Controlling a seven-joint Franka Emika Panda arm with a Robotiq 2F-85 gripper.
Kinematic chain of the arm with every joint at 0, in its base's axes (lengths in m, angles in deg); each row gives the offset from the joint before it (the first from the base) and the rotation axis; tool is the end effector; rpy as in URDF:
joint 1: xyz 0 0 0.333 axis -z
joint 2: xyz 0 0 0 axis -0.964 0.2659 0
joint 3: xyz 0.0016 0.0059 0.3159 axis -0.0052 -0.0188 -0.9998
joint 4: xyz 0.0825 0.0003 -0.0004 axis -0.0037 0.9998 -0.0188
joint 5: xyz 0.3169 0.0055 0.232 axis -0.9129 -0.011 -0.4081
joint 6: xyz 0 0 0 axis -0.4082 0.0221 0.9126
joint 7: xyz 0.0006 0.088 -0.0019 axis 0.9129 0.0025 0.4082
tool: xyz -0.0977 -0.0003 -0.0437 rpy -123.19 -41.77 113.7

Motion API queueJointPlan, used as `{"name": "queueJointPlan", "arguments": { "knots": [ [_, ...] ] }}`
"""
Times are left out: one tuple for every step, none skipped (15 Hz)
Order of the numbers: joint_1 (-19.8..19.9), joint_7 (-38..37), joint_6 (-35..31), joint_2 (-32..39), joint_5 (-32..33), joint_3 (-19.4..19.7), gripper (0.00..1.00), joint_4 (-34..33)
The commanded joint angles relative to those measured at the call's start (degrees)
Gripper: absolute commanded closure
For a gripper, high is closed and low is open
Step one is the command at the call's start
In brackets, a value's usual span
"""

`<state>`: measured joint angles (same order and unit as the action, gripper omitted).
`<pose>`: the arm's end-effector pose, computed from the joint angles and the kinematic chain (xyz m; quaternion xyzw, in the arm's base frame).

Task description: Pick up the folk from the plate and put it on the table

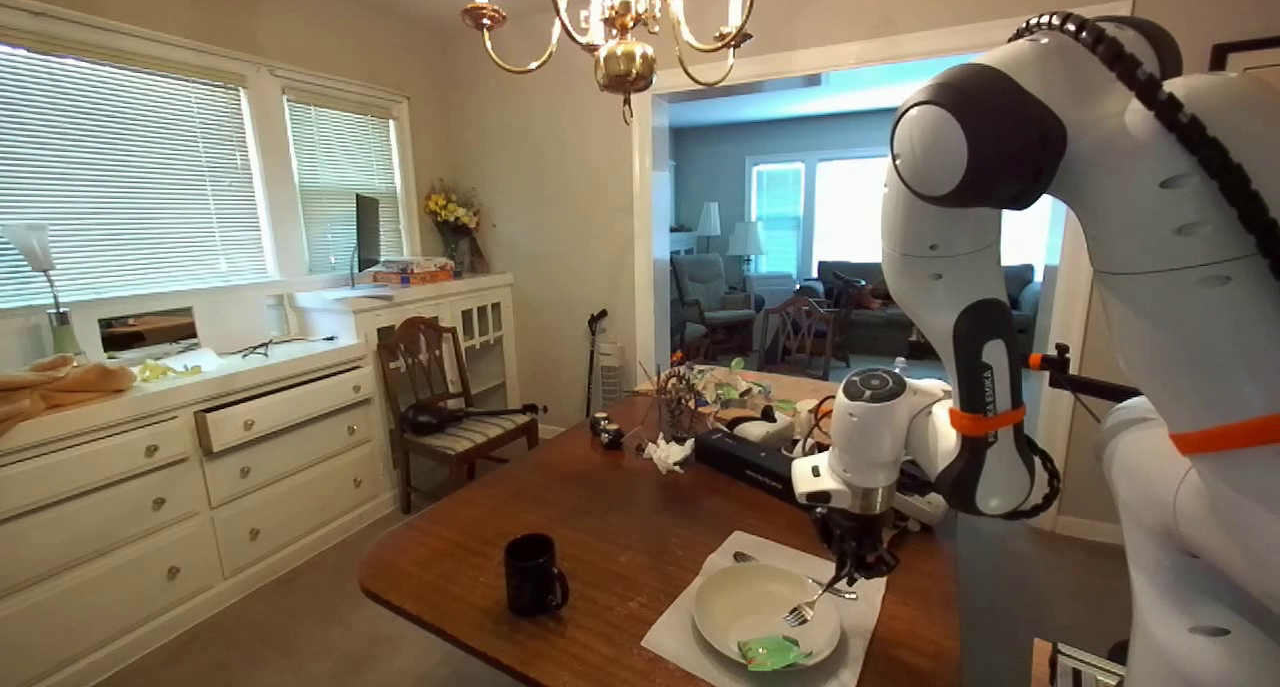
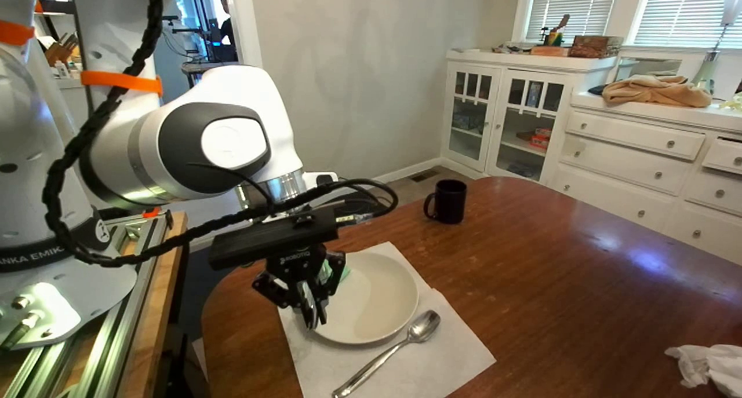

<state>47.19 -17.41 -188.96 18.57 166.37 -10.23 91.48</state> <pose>0.3166 -0.1565 0.1730 0.7796 0.6067 -0.0253 0.1534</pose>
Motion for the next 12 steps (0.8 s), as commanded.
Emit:
{"name": "queueJointPlan", "arguments": {
  "knots": [
    [1.21,-5.75,1.00,-2.14,6.32,-0.18,0.96,0.21],
    [1.27,-7.25,0.79,-2.29,7.92,-0.17,0.96,0.21],
    [1.59,-8.94,0.38,-2.20,9.69,-0.50,0.96,0.25],
    [3.05,-11.43,-0.91,-0.94,12.14,-1.91,0.96,0.12],
    [3.67,-13.75,-2.44,0.16,14.12,-2.54,0.96,0.02],
    [5.08,-16.39,-4.64,2.21,16.38,-4.03,0.96,0.08],
    [5.04,-18.63,-6.24,2.78,18.37,-3.98,0.96,0.24],
    [5.03,-21.10,-8.11,3.31,20.52,-3.79,0.96,0.47],
    [4.56,-23.31,-9.64,3.34,22.44,-3.01,0.96,0.68],
    [4.08,-25.58,-11.50,3.67,24.51,-2.00,0.96,0.80],
    [3.27,-27.75,-12.93,3.66,26.37,-0.89,0.96,0.83],
    [2.54,-29.88,-14.37,3.60,28.26,0.27,0.96,0.83]
  ]
}}
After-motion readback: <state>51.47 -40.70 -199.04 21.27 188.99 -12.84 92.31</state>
